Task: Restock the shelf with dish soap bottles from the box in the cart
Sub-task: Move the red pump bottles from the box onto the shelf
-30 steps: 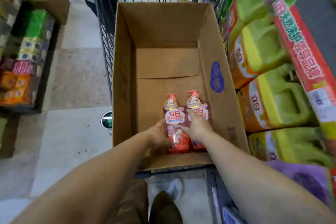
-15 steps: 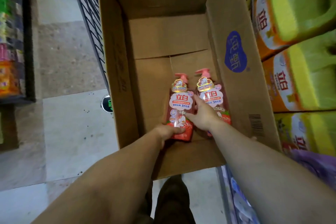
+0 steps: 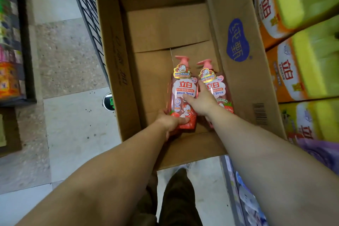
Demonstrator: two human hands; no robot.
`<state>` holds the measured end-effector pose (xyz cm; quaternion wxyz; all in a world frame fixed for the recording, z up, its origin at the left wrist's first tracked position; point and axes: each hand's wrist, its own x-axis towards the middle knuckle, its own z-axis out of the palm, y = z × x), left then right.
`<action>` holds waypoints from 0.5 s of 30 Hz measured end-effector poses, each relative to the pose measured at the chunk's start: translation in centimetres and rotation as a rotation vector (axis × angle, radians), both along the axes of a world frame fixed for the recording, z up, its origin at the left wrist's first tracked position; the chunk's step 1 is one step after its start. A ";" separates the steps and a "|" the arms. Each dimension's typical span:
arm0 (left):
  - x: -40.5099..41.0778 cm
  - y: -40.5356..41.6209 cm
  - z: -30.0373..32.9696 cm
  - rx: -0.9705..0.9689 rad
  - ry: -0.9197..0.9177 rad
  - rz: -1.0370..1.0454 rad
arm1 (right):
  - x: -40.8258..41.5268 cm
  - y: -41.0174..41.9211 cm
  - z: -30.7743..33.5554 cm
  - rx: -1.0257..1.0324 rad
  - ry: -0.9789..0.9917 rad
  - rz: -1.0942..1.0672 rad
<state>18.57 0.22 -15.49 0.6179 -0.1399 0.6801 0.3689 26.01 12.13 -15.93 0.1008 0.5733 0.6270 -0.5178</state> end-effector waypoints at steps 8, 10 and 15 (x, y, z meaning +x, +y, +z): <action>-3.8 0.9 8.1 0.259 0.187 -0.195 | -0.3 0.6 10.2 0.225 0.121 -0.140; -4.7 1.3 10.5 0.337 0.209 -0.257 | 0.1 0.3 13.1 0.297 0.149 -0.194; -3.8 1.6 16.4 0.551 0.261 -0.387 | 2.6 -1.7 19.8 0.516 0.226 -0.340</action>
